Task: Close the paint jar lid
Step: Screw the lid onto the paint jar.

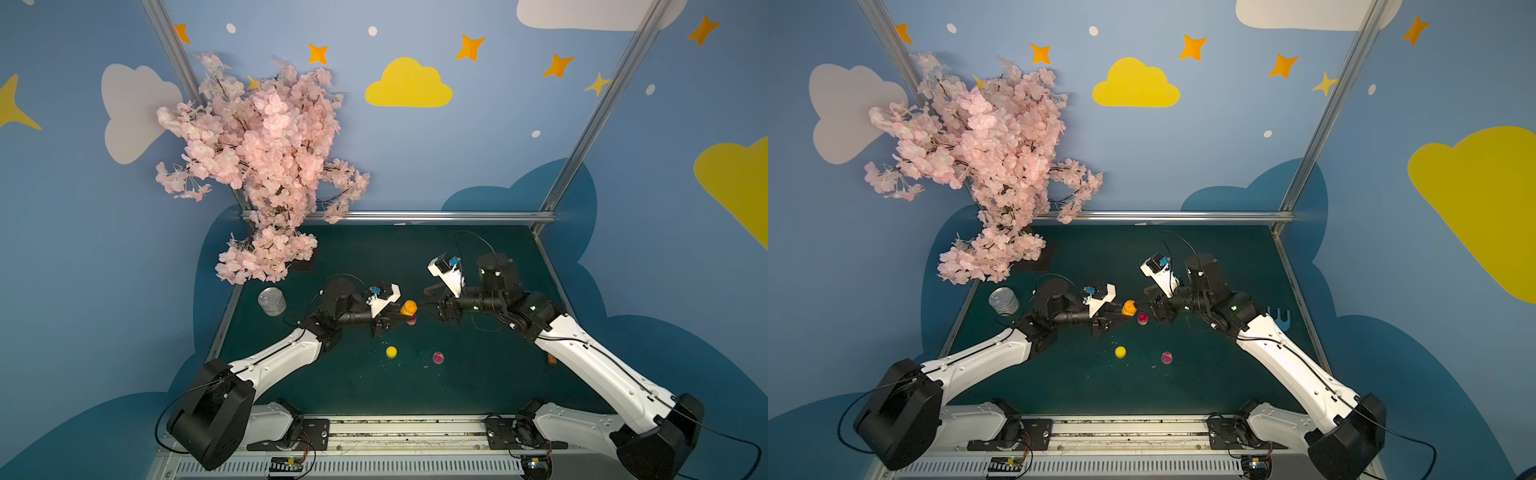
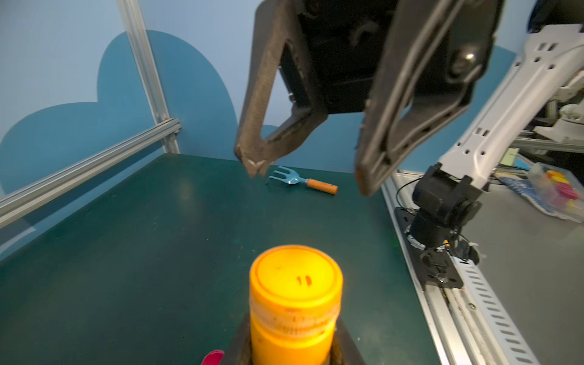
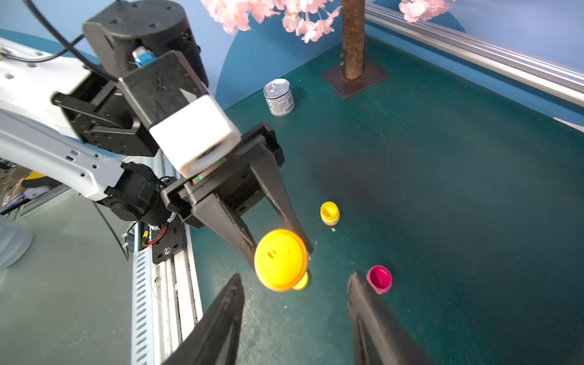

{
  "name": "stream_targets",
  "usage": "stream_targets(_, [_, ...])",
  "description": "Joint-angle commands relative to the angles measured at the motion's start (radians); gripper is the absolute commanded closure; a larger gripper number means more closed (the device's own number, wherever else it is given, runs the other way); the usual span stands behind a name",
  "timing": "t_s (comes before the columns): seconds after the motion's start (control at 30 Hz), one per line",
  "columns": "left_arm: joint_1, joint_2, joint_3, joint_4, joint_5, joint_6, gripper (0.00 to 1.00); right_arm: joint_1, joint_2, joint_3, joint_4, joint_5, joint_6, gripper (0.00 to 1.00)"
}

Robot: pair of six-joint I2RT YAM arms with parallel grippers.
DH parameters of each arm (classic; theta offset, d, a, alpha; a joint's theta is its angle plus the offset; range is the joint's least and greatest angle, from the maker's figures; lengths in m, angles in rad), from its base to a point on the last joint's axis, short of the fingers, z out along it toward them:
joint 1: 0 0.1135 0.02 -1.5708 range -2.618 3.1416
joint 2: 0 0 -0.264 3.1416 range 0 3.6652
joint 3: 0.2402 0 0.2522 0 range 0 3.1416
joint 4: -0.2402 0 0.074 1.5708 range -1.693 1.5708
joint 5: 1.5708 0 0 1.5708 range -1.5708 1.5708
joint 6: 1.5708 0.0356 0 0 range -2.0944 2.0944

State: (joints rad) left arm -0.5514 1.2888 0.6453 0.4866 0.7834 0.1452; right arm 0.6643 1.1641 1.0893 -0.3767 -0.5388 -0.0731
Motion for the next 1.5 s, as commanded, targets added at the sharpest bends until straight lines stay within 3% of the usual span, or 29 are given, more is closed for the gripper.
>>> stream_targets(0.0, [0.007,0.007,0.033,0.010,0.075,-0.013,0.75,0.001,0.010,0.017,0.038,-0.088,-0.041,0.49])
stream_targets(1.47, [0.015,-0.003,0.076,0.000,0.043,-0.011,0.76,0.047,0.094,0.012,0.009,-0.051,-0.069,0.70])
